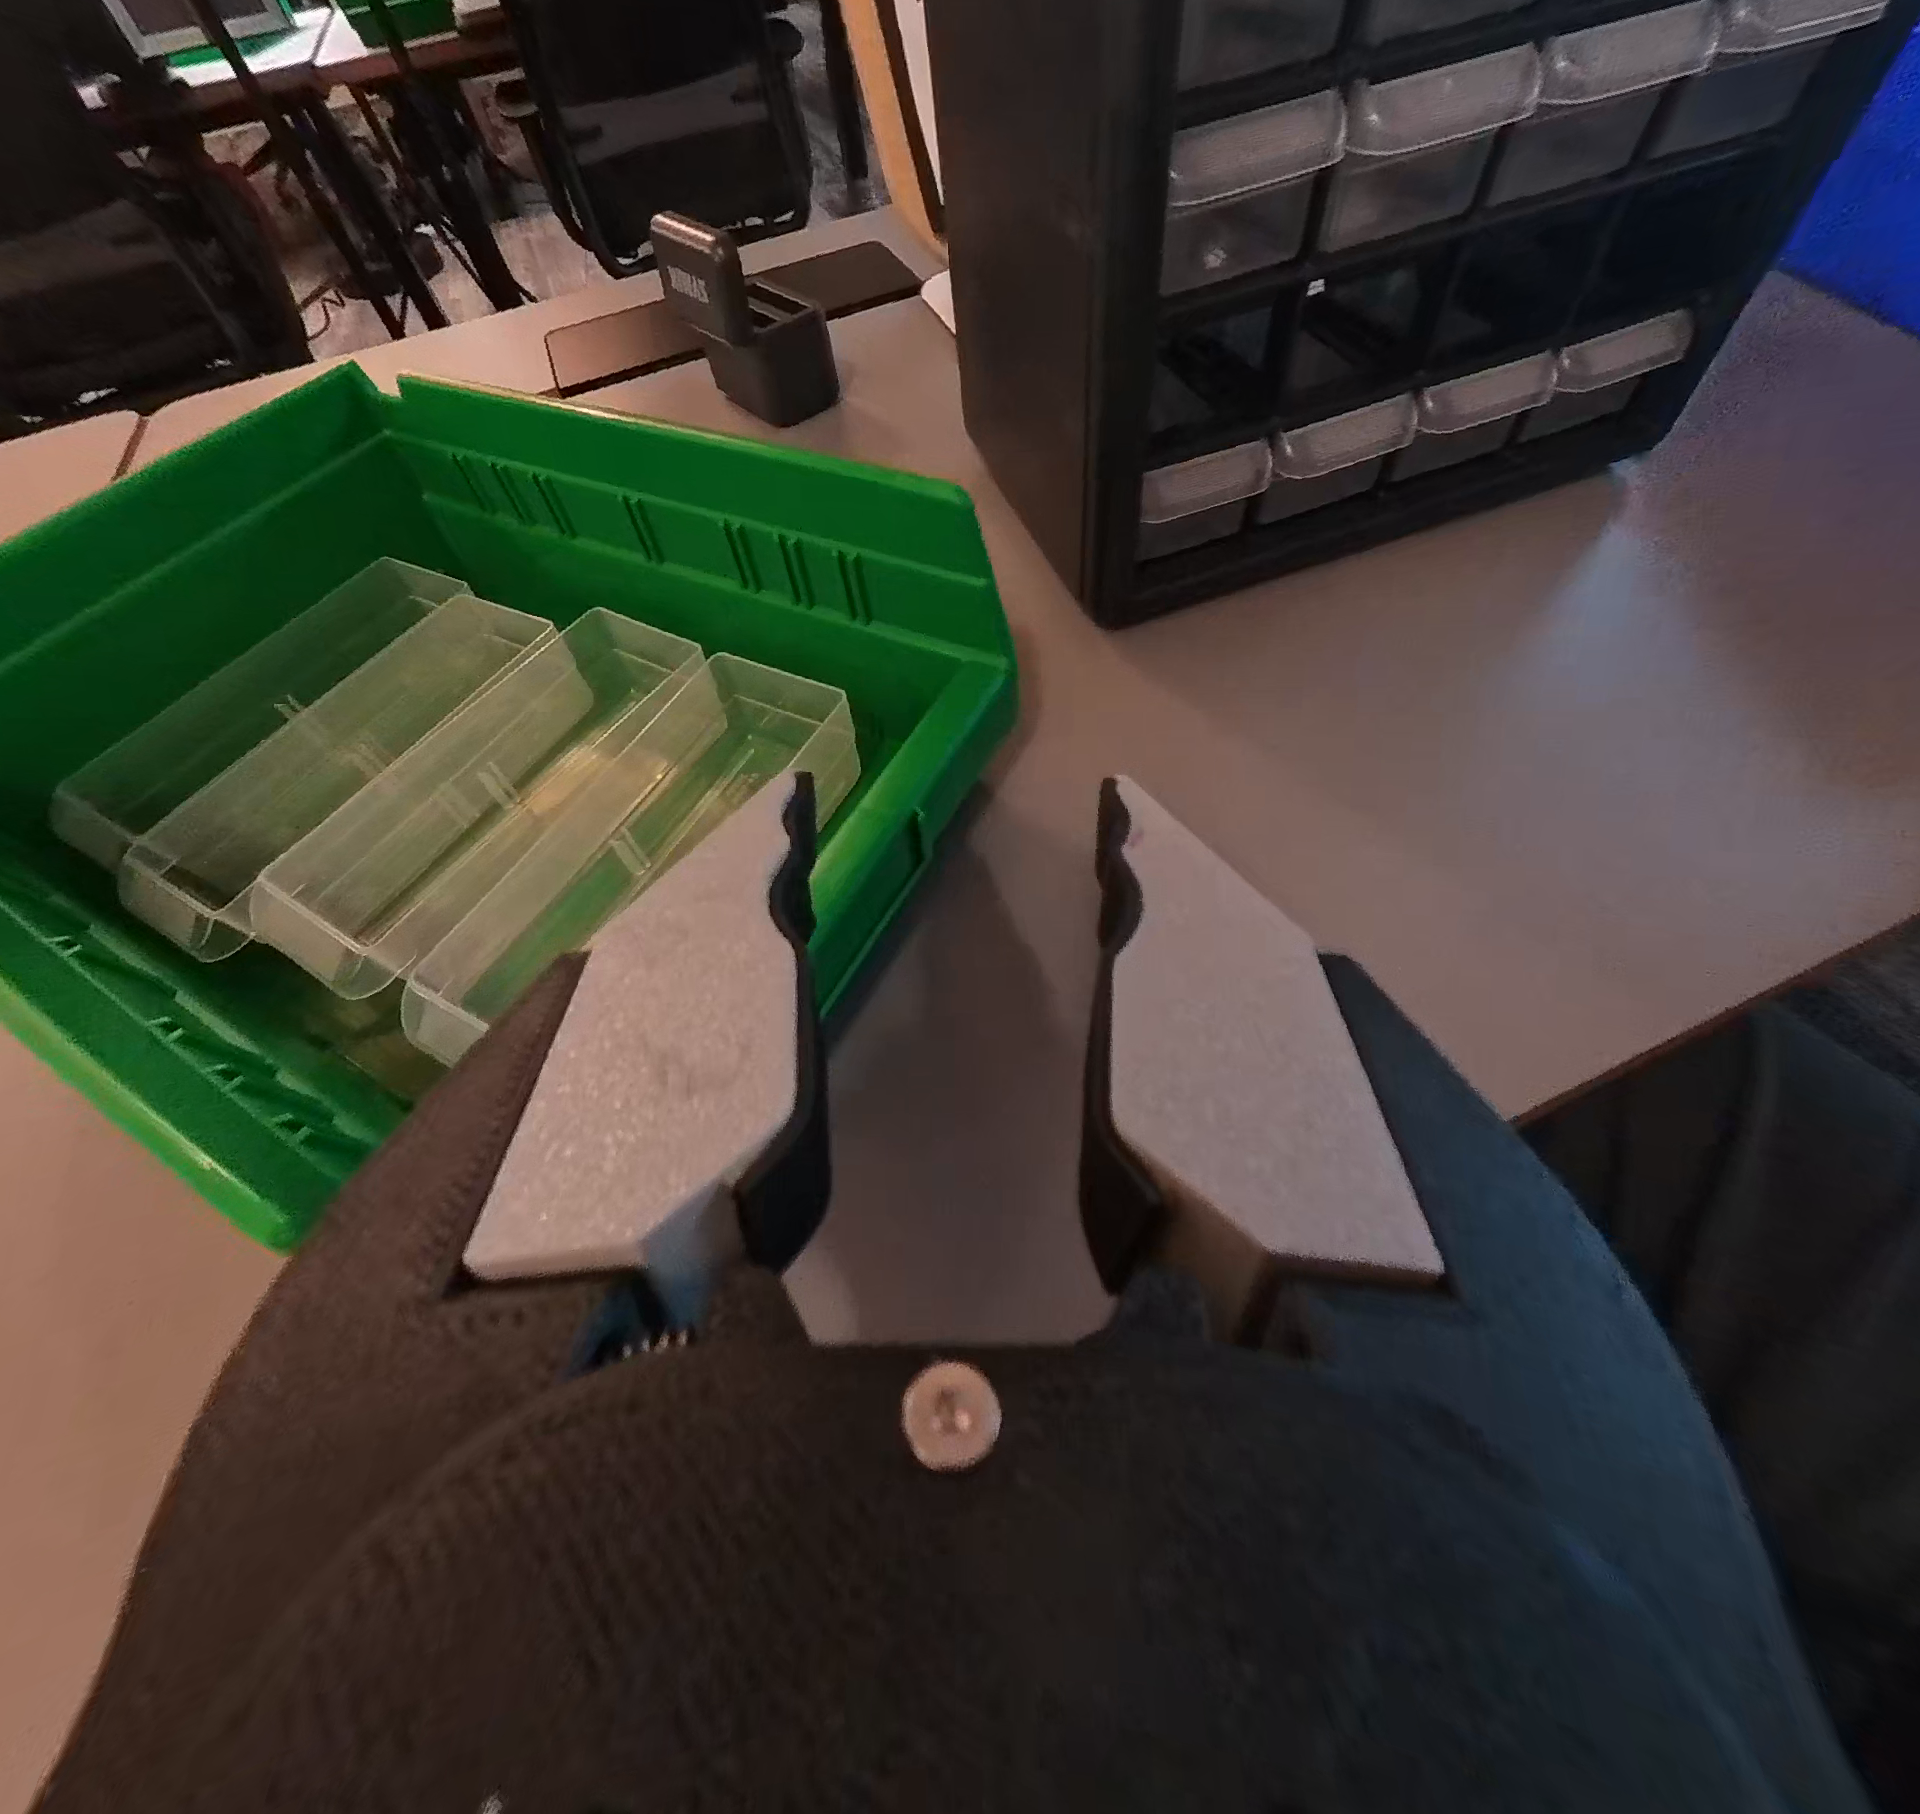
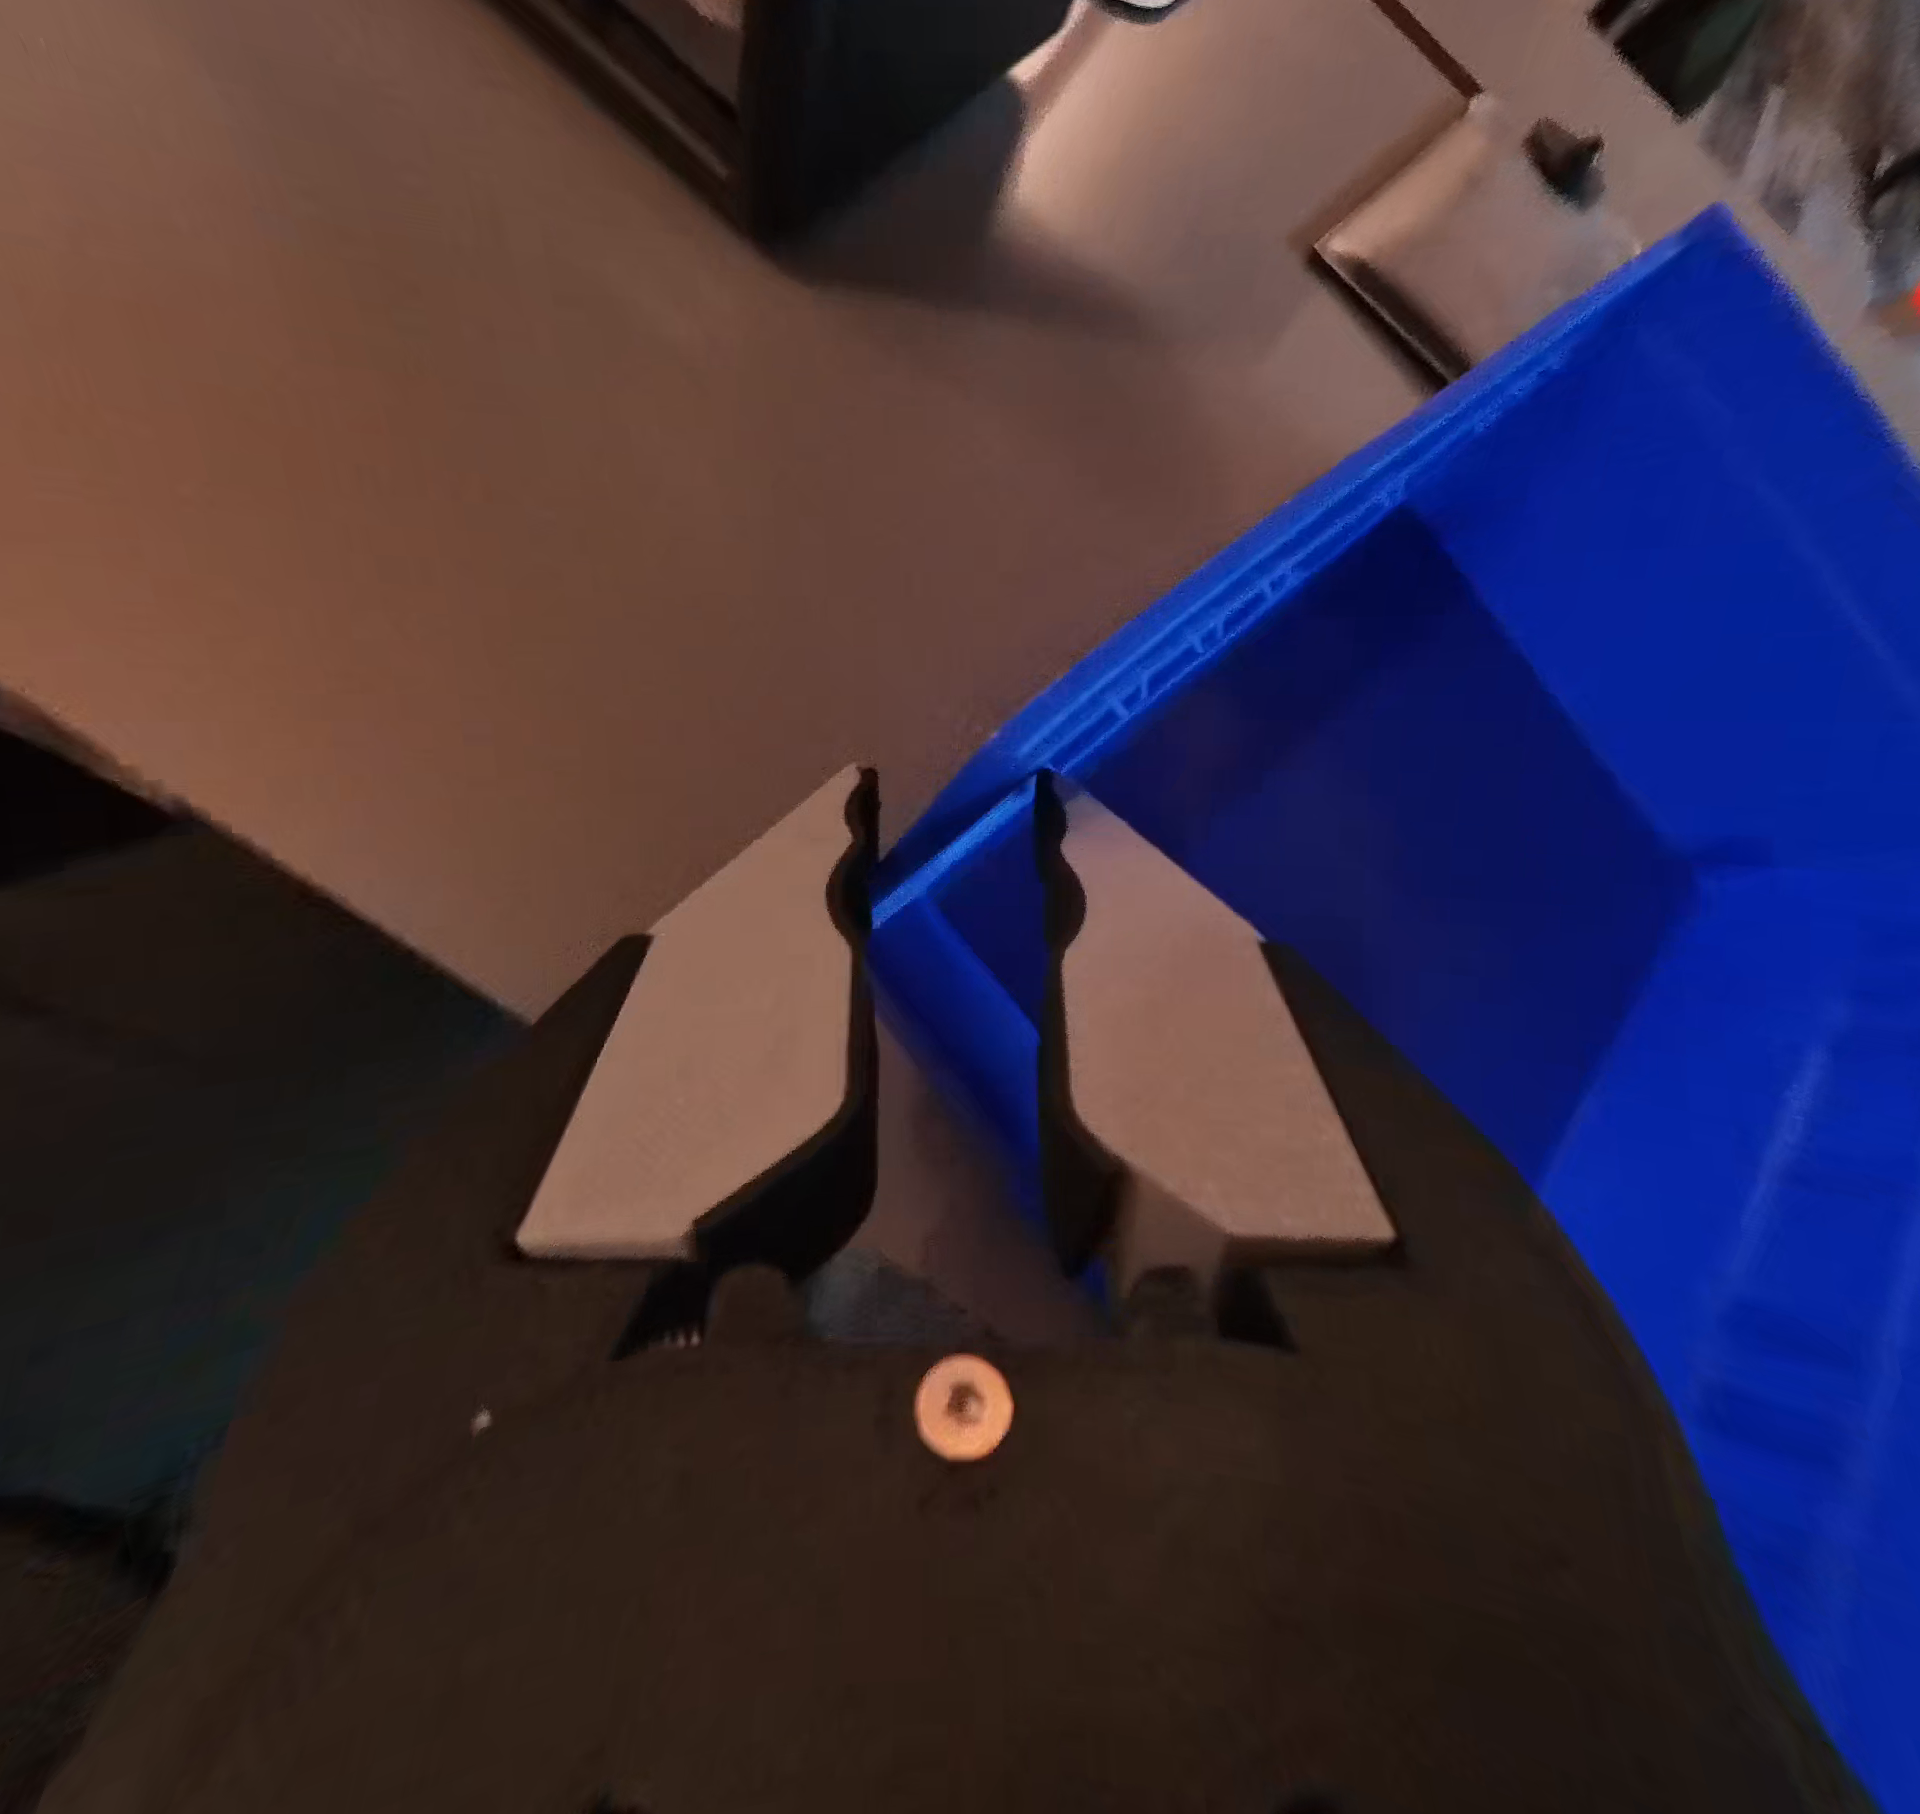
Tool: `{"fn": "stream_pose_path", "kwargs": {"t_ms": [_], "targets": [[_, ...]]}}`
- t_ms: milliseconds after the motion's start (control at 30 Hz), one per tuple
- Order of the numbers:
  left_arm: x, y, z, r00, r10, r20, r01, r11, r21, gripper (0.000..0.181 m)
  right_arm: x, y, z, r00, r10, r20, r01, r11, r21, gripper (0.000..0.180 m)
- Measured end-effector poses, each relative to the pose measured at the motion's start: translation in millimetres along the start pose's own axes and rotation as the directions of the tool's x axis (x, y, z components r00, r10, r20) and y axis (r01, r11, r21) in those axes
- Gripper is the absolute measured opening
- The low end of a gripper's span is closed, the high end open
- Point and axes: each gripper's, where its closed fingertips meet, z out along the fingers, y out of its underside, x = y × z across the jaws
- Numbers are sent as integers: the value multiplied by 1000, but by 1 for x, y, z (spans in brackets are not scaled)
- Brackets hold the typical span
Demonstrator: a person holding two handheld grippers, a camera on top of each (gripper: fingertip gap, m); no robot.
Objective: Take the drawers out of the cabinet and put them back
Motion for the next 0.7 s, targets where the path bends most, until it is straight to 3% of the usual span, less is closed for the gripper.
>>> {"fn": "stream_pose_path", "kwargs": {"t_ms": [100, 200, 300, 367, 567, 700], "targets": [[2, -3, -1, 1000, 6, -2, -6, 1000, 10, 52, -6, 8, -12, 995, -88, 49, 87, 996, 11, 24], [7, -3, -1, 1000, 14, -11, -14, 1000, 9, 51, -1, 16, -20, 996, -36, 79, 34, 999, 32, 18], [9, -4, -2, 1000, 20, -10, -20, 1000, 9, 51, 29, 30, -20, 998, 21, -66, -23, 999, -37, 23], [10, -7, -3, 1000, 15, -15, -15, 1000, 20, 51, 37, 31, -16, 990, 33, -136, -42, 997, -65, 6], [10, -4, -2, 1000, 17, -17, -17, 1000, 12, 50, 35, 19, -1, 970, 137, -200, -160, 981, -107, 4], [9, -4, -1, 1000, 7, -19, -7, 1000, 14, 50, 44, 19, 3, 948, 114, -296, -154, 981, -114, 6]]}}
